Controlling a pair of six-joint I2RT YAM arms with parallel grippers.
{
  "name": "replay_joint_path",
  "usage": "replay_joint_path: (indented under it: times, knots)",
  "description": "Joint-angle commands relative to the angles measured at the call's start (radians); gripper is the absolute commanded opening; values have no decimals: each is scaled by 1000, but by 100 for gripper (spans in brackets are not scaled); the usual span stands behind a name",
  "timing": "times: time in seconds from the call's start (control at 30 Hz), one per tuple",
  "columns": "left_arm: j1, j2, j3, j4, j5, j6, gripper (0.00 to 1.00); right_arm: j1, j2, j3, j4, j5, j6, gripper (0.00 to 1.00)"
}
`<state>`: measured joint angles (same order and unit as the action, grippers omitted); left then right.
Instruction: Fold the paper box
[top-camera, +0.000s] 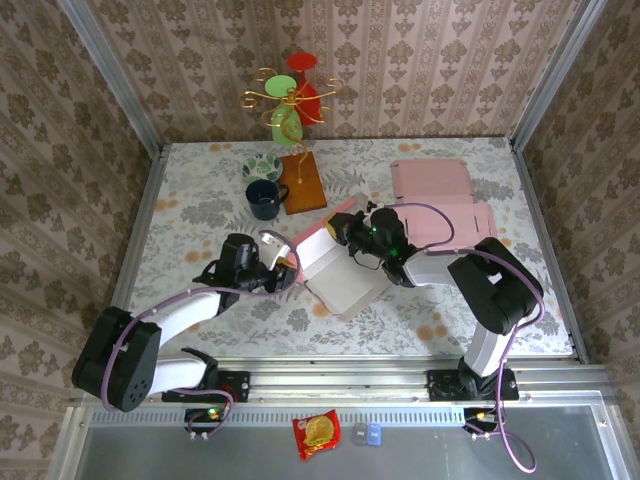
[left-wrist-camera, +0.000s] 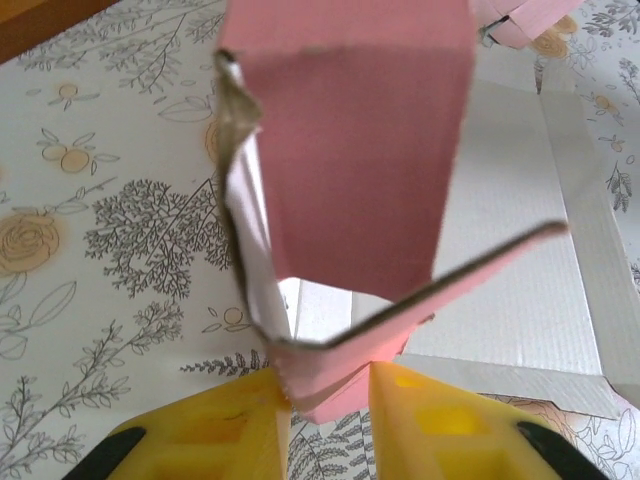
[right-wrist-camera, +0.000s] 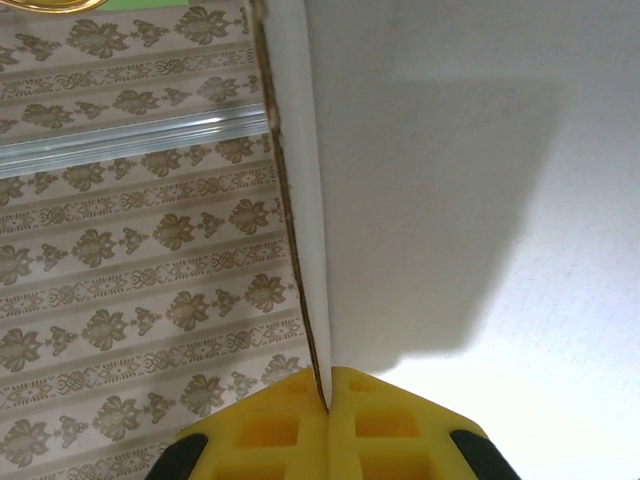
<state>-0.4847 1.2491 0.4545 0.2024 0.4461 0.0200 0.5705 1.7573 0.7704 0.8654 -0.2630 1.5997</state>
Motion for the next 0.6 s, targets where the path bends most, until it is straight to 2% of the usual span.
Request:
replay_joint_path:
  times: [0.0,0.23,0.57]
  knots:
    - [-15,-5,35,8,21,35,26,6,20,1,29,-1,-11,0]
    - [-52,0,41,11,-29,10,26,11,32,1,49,5,1,0]
    - [-98,31,61,26,-185,-72,32,19,30,-20,100,30,2,0]
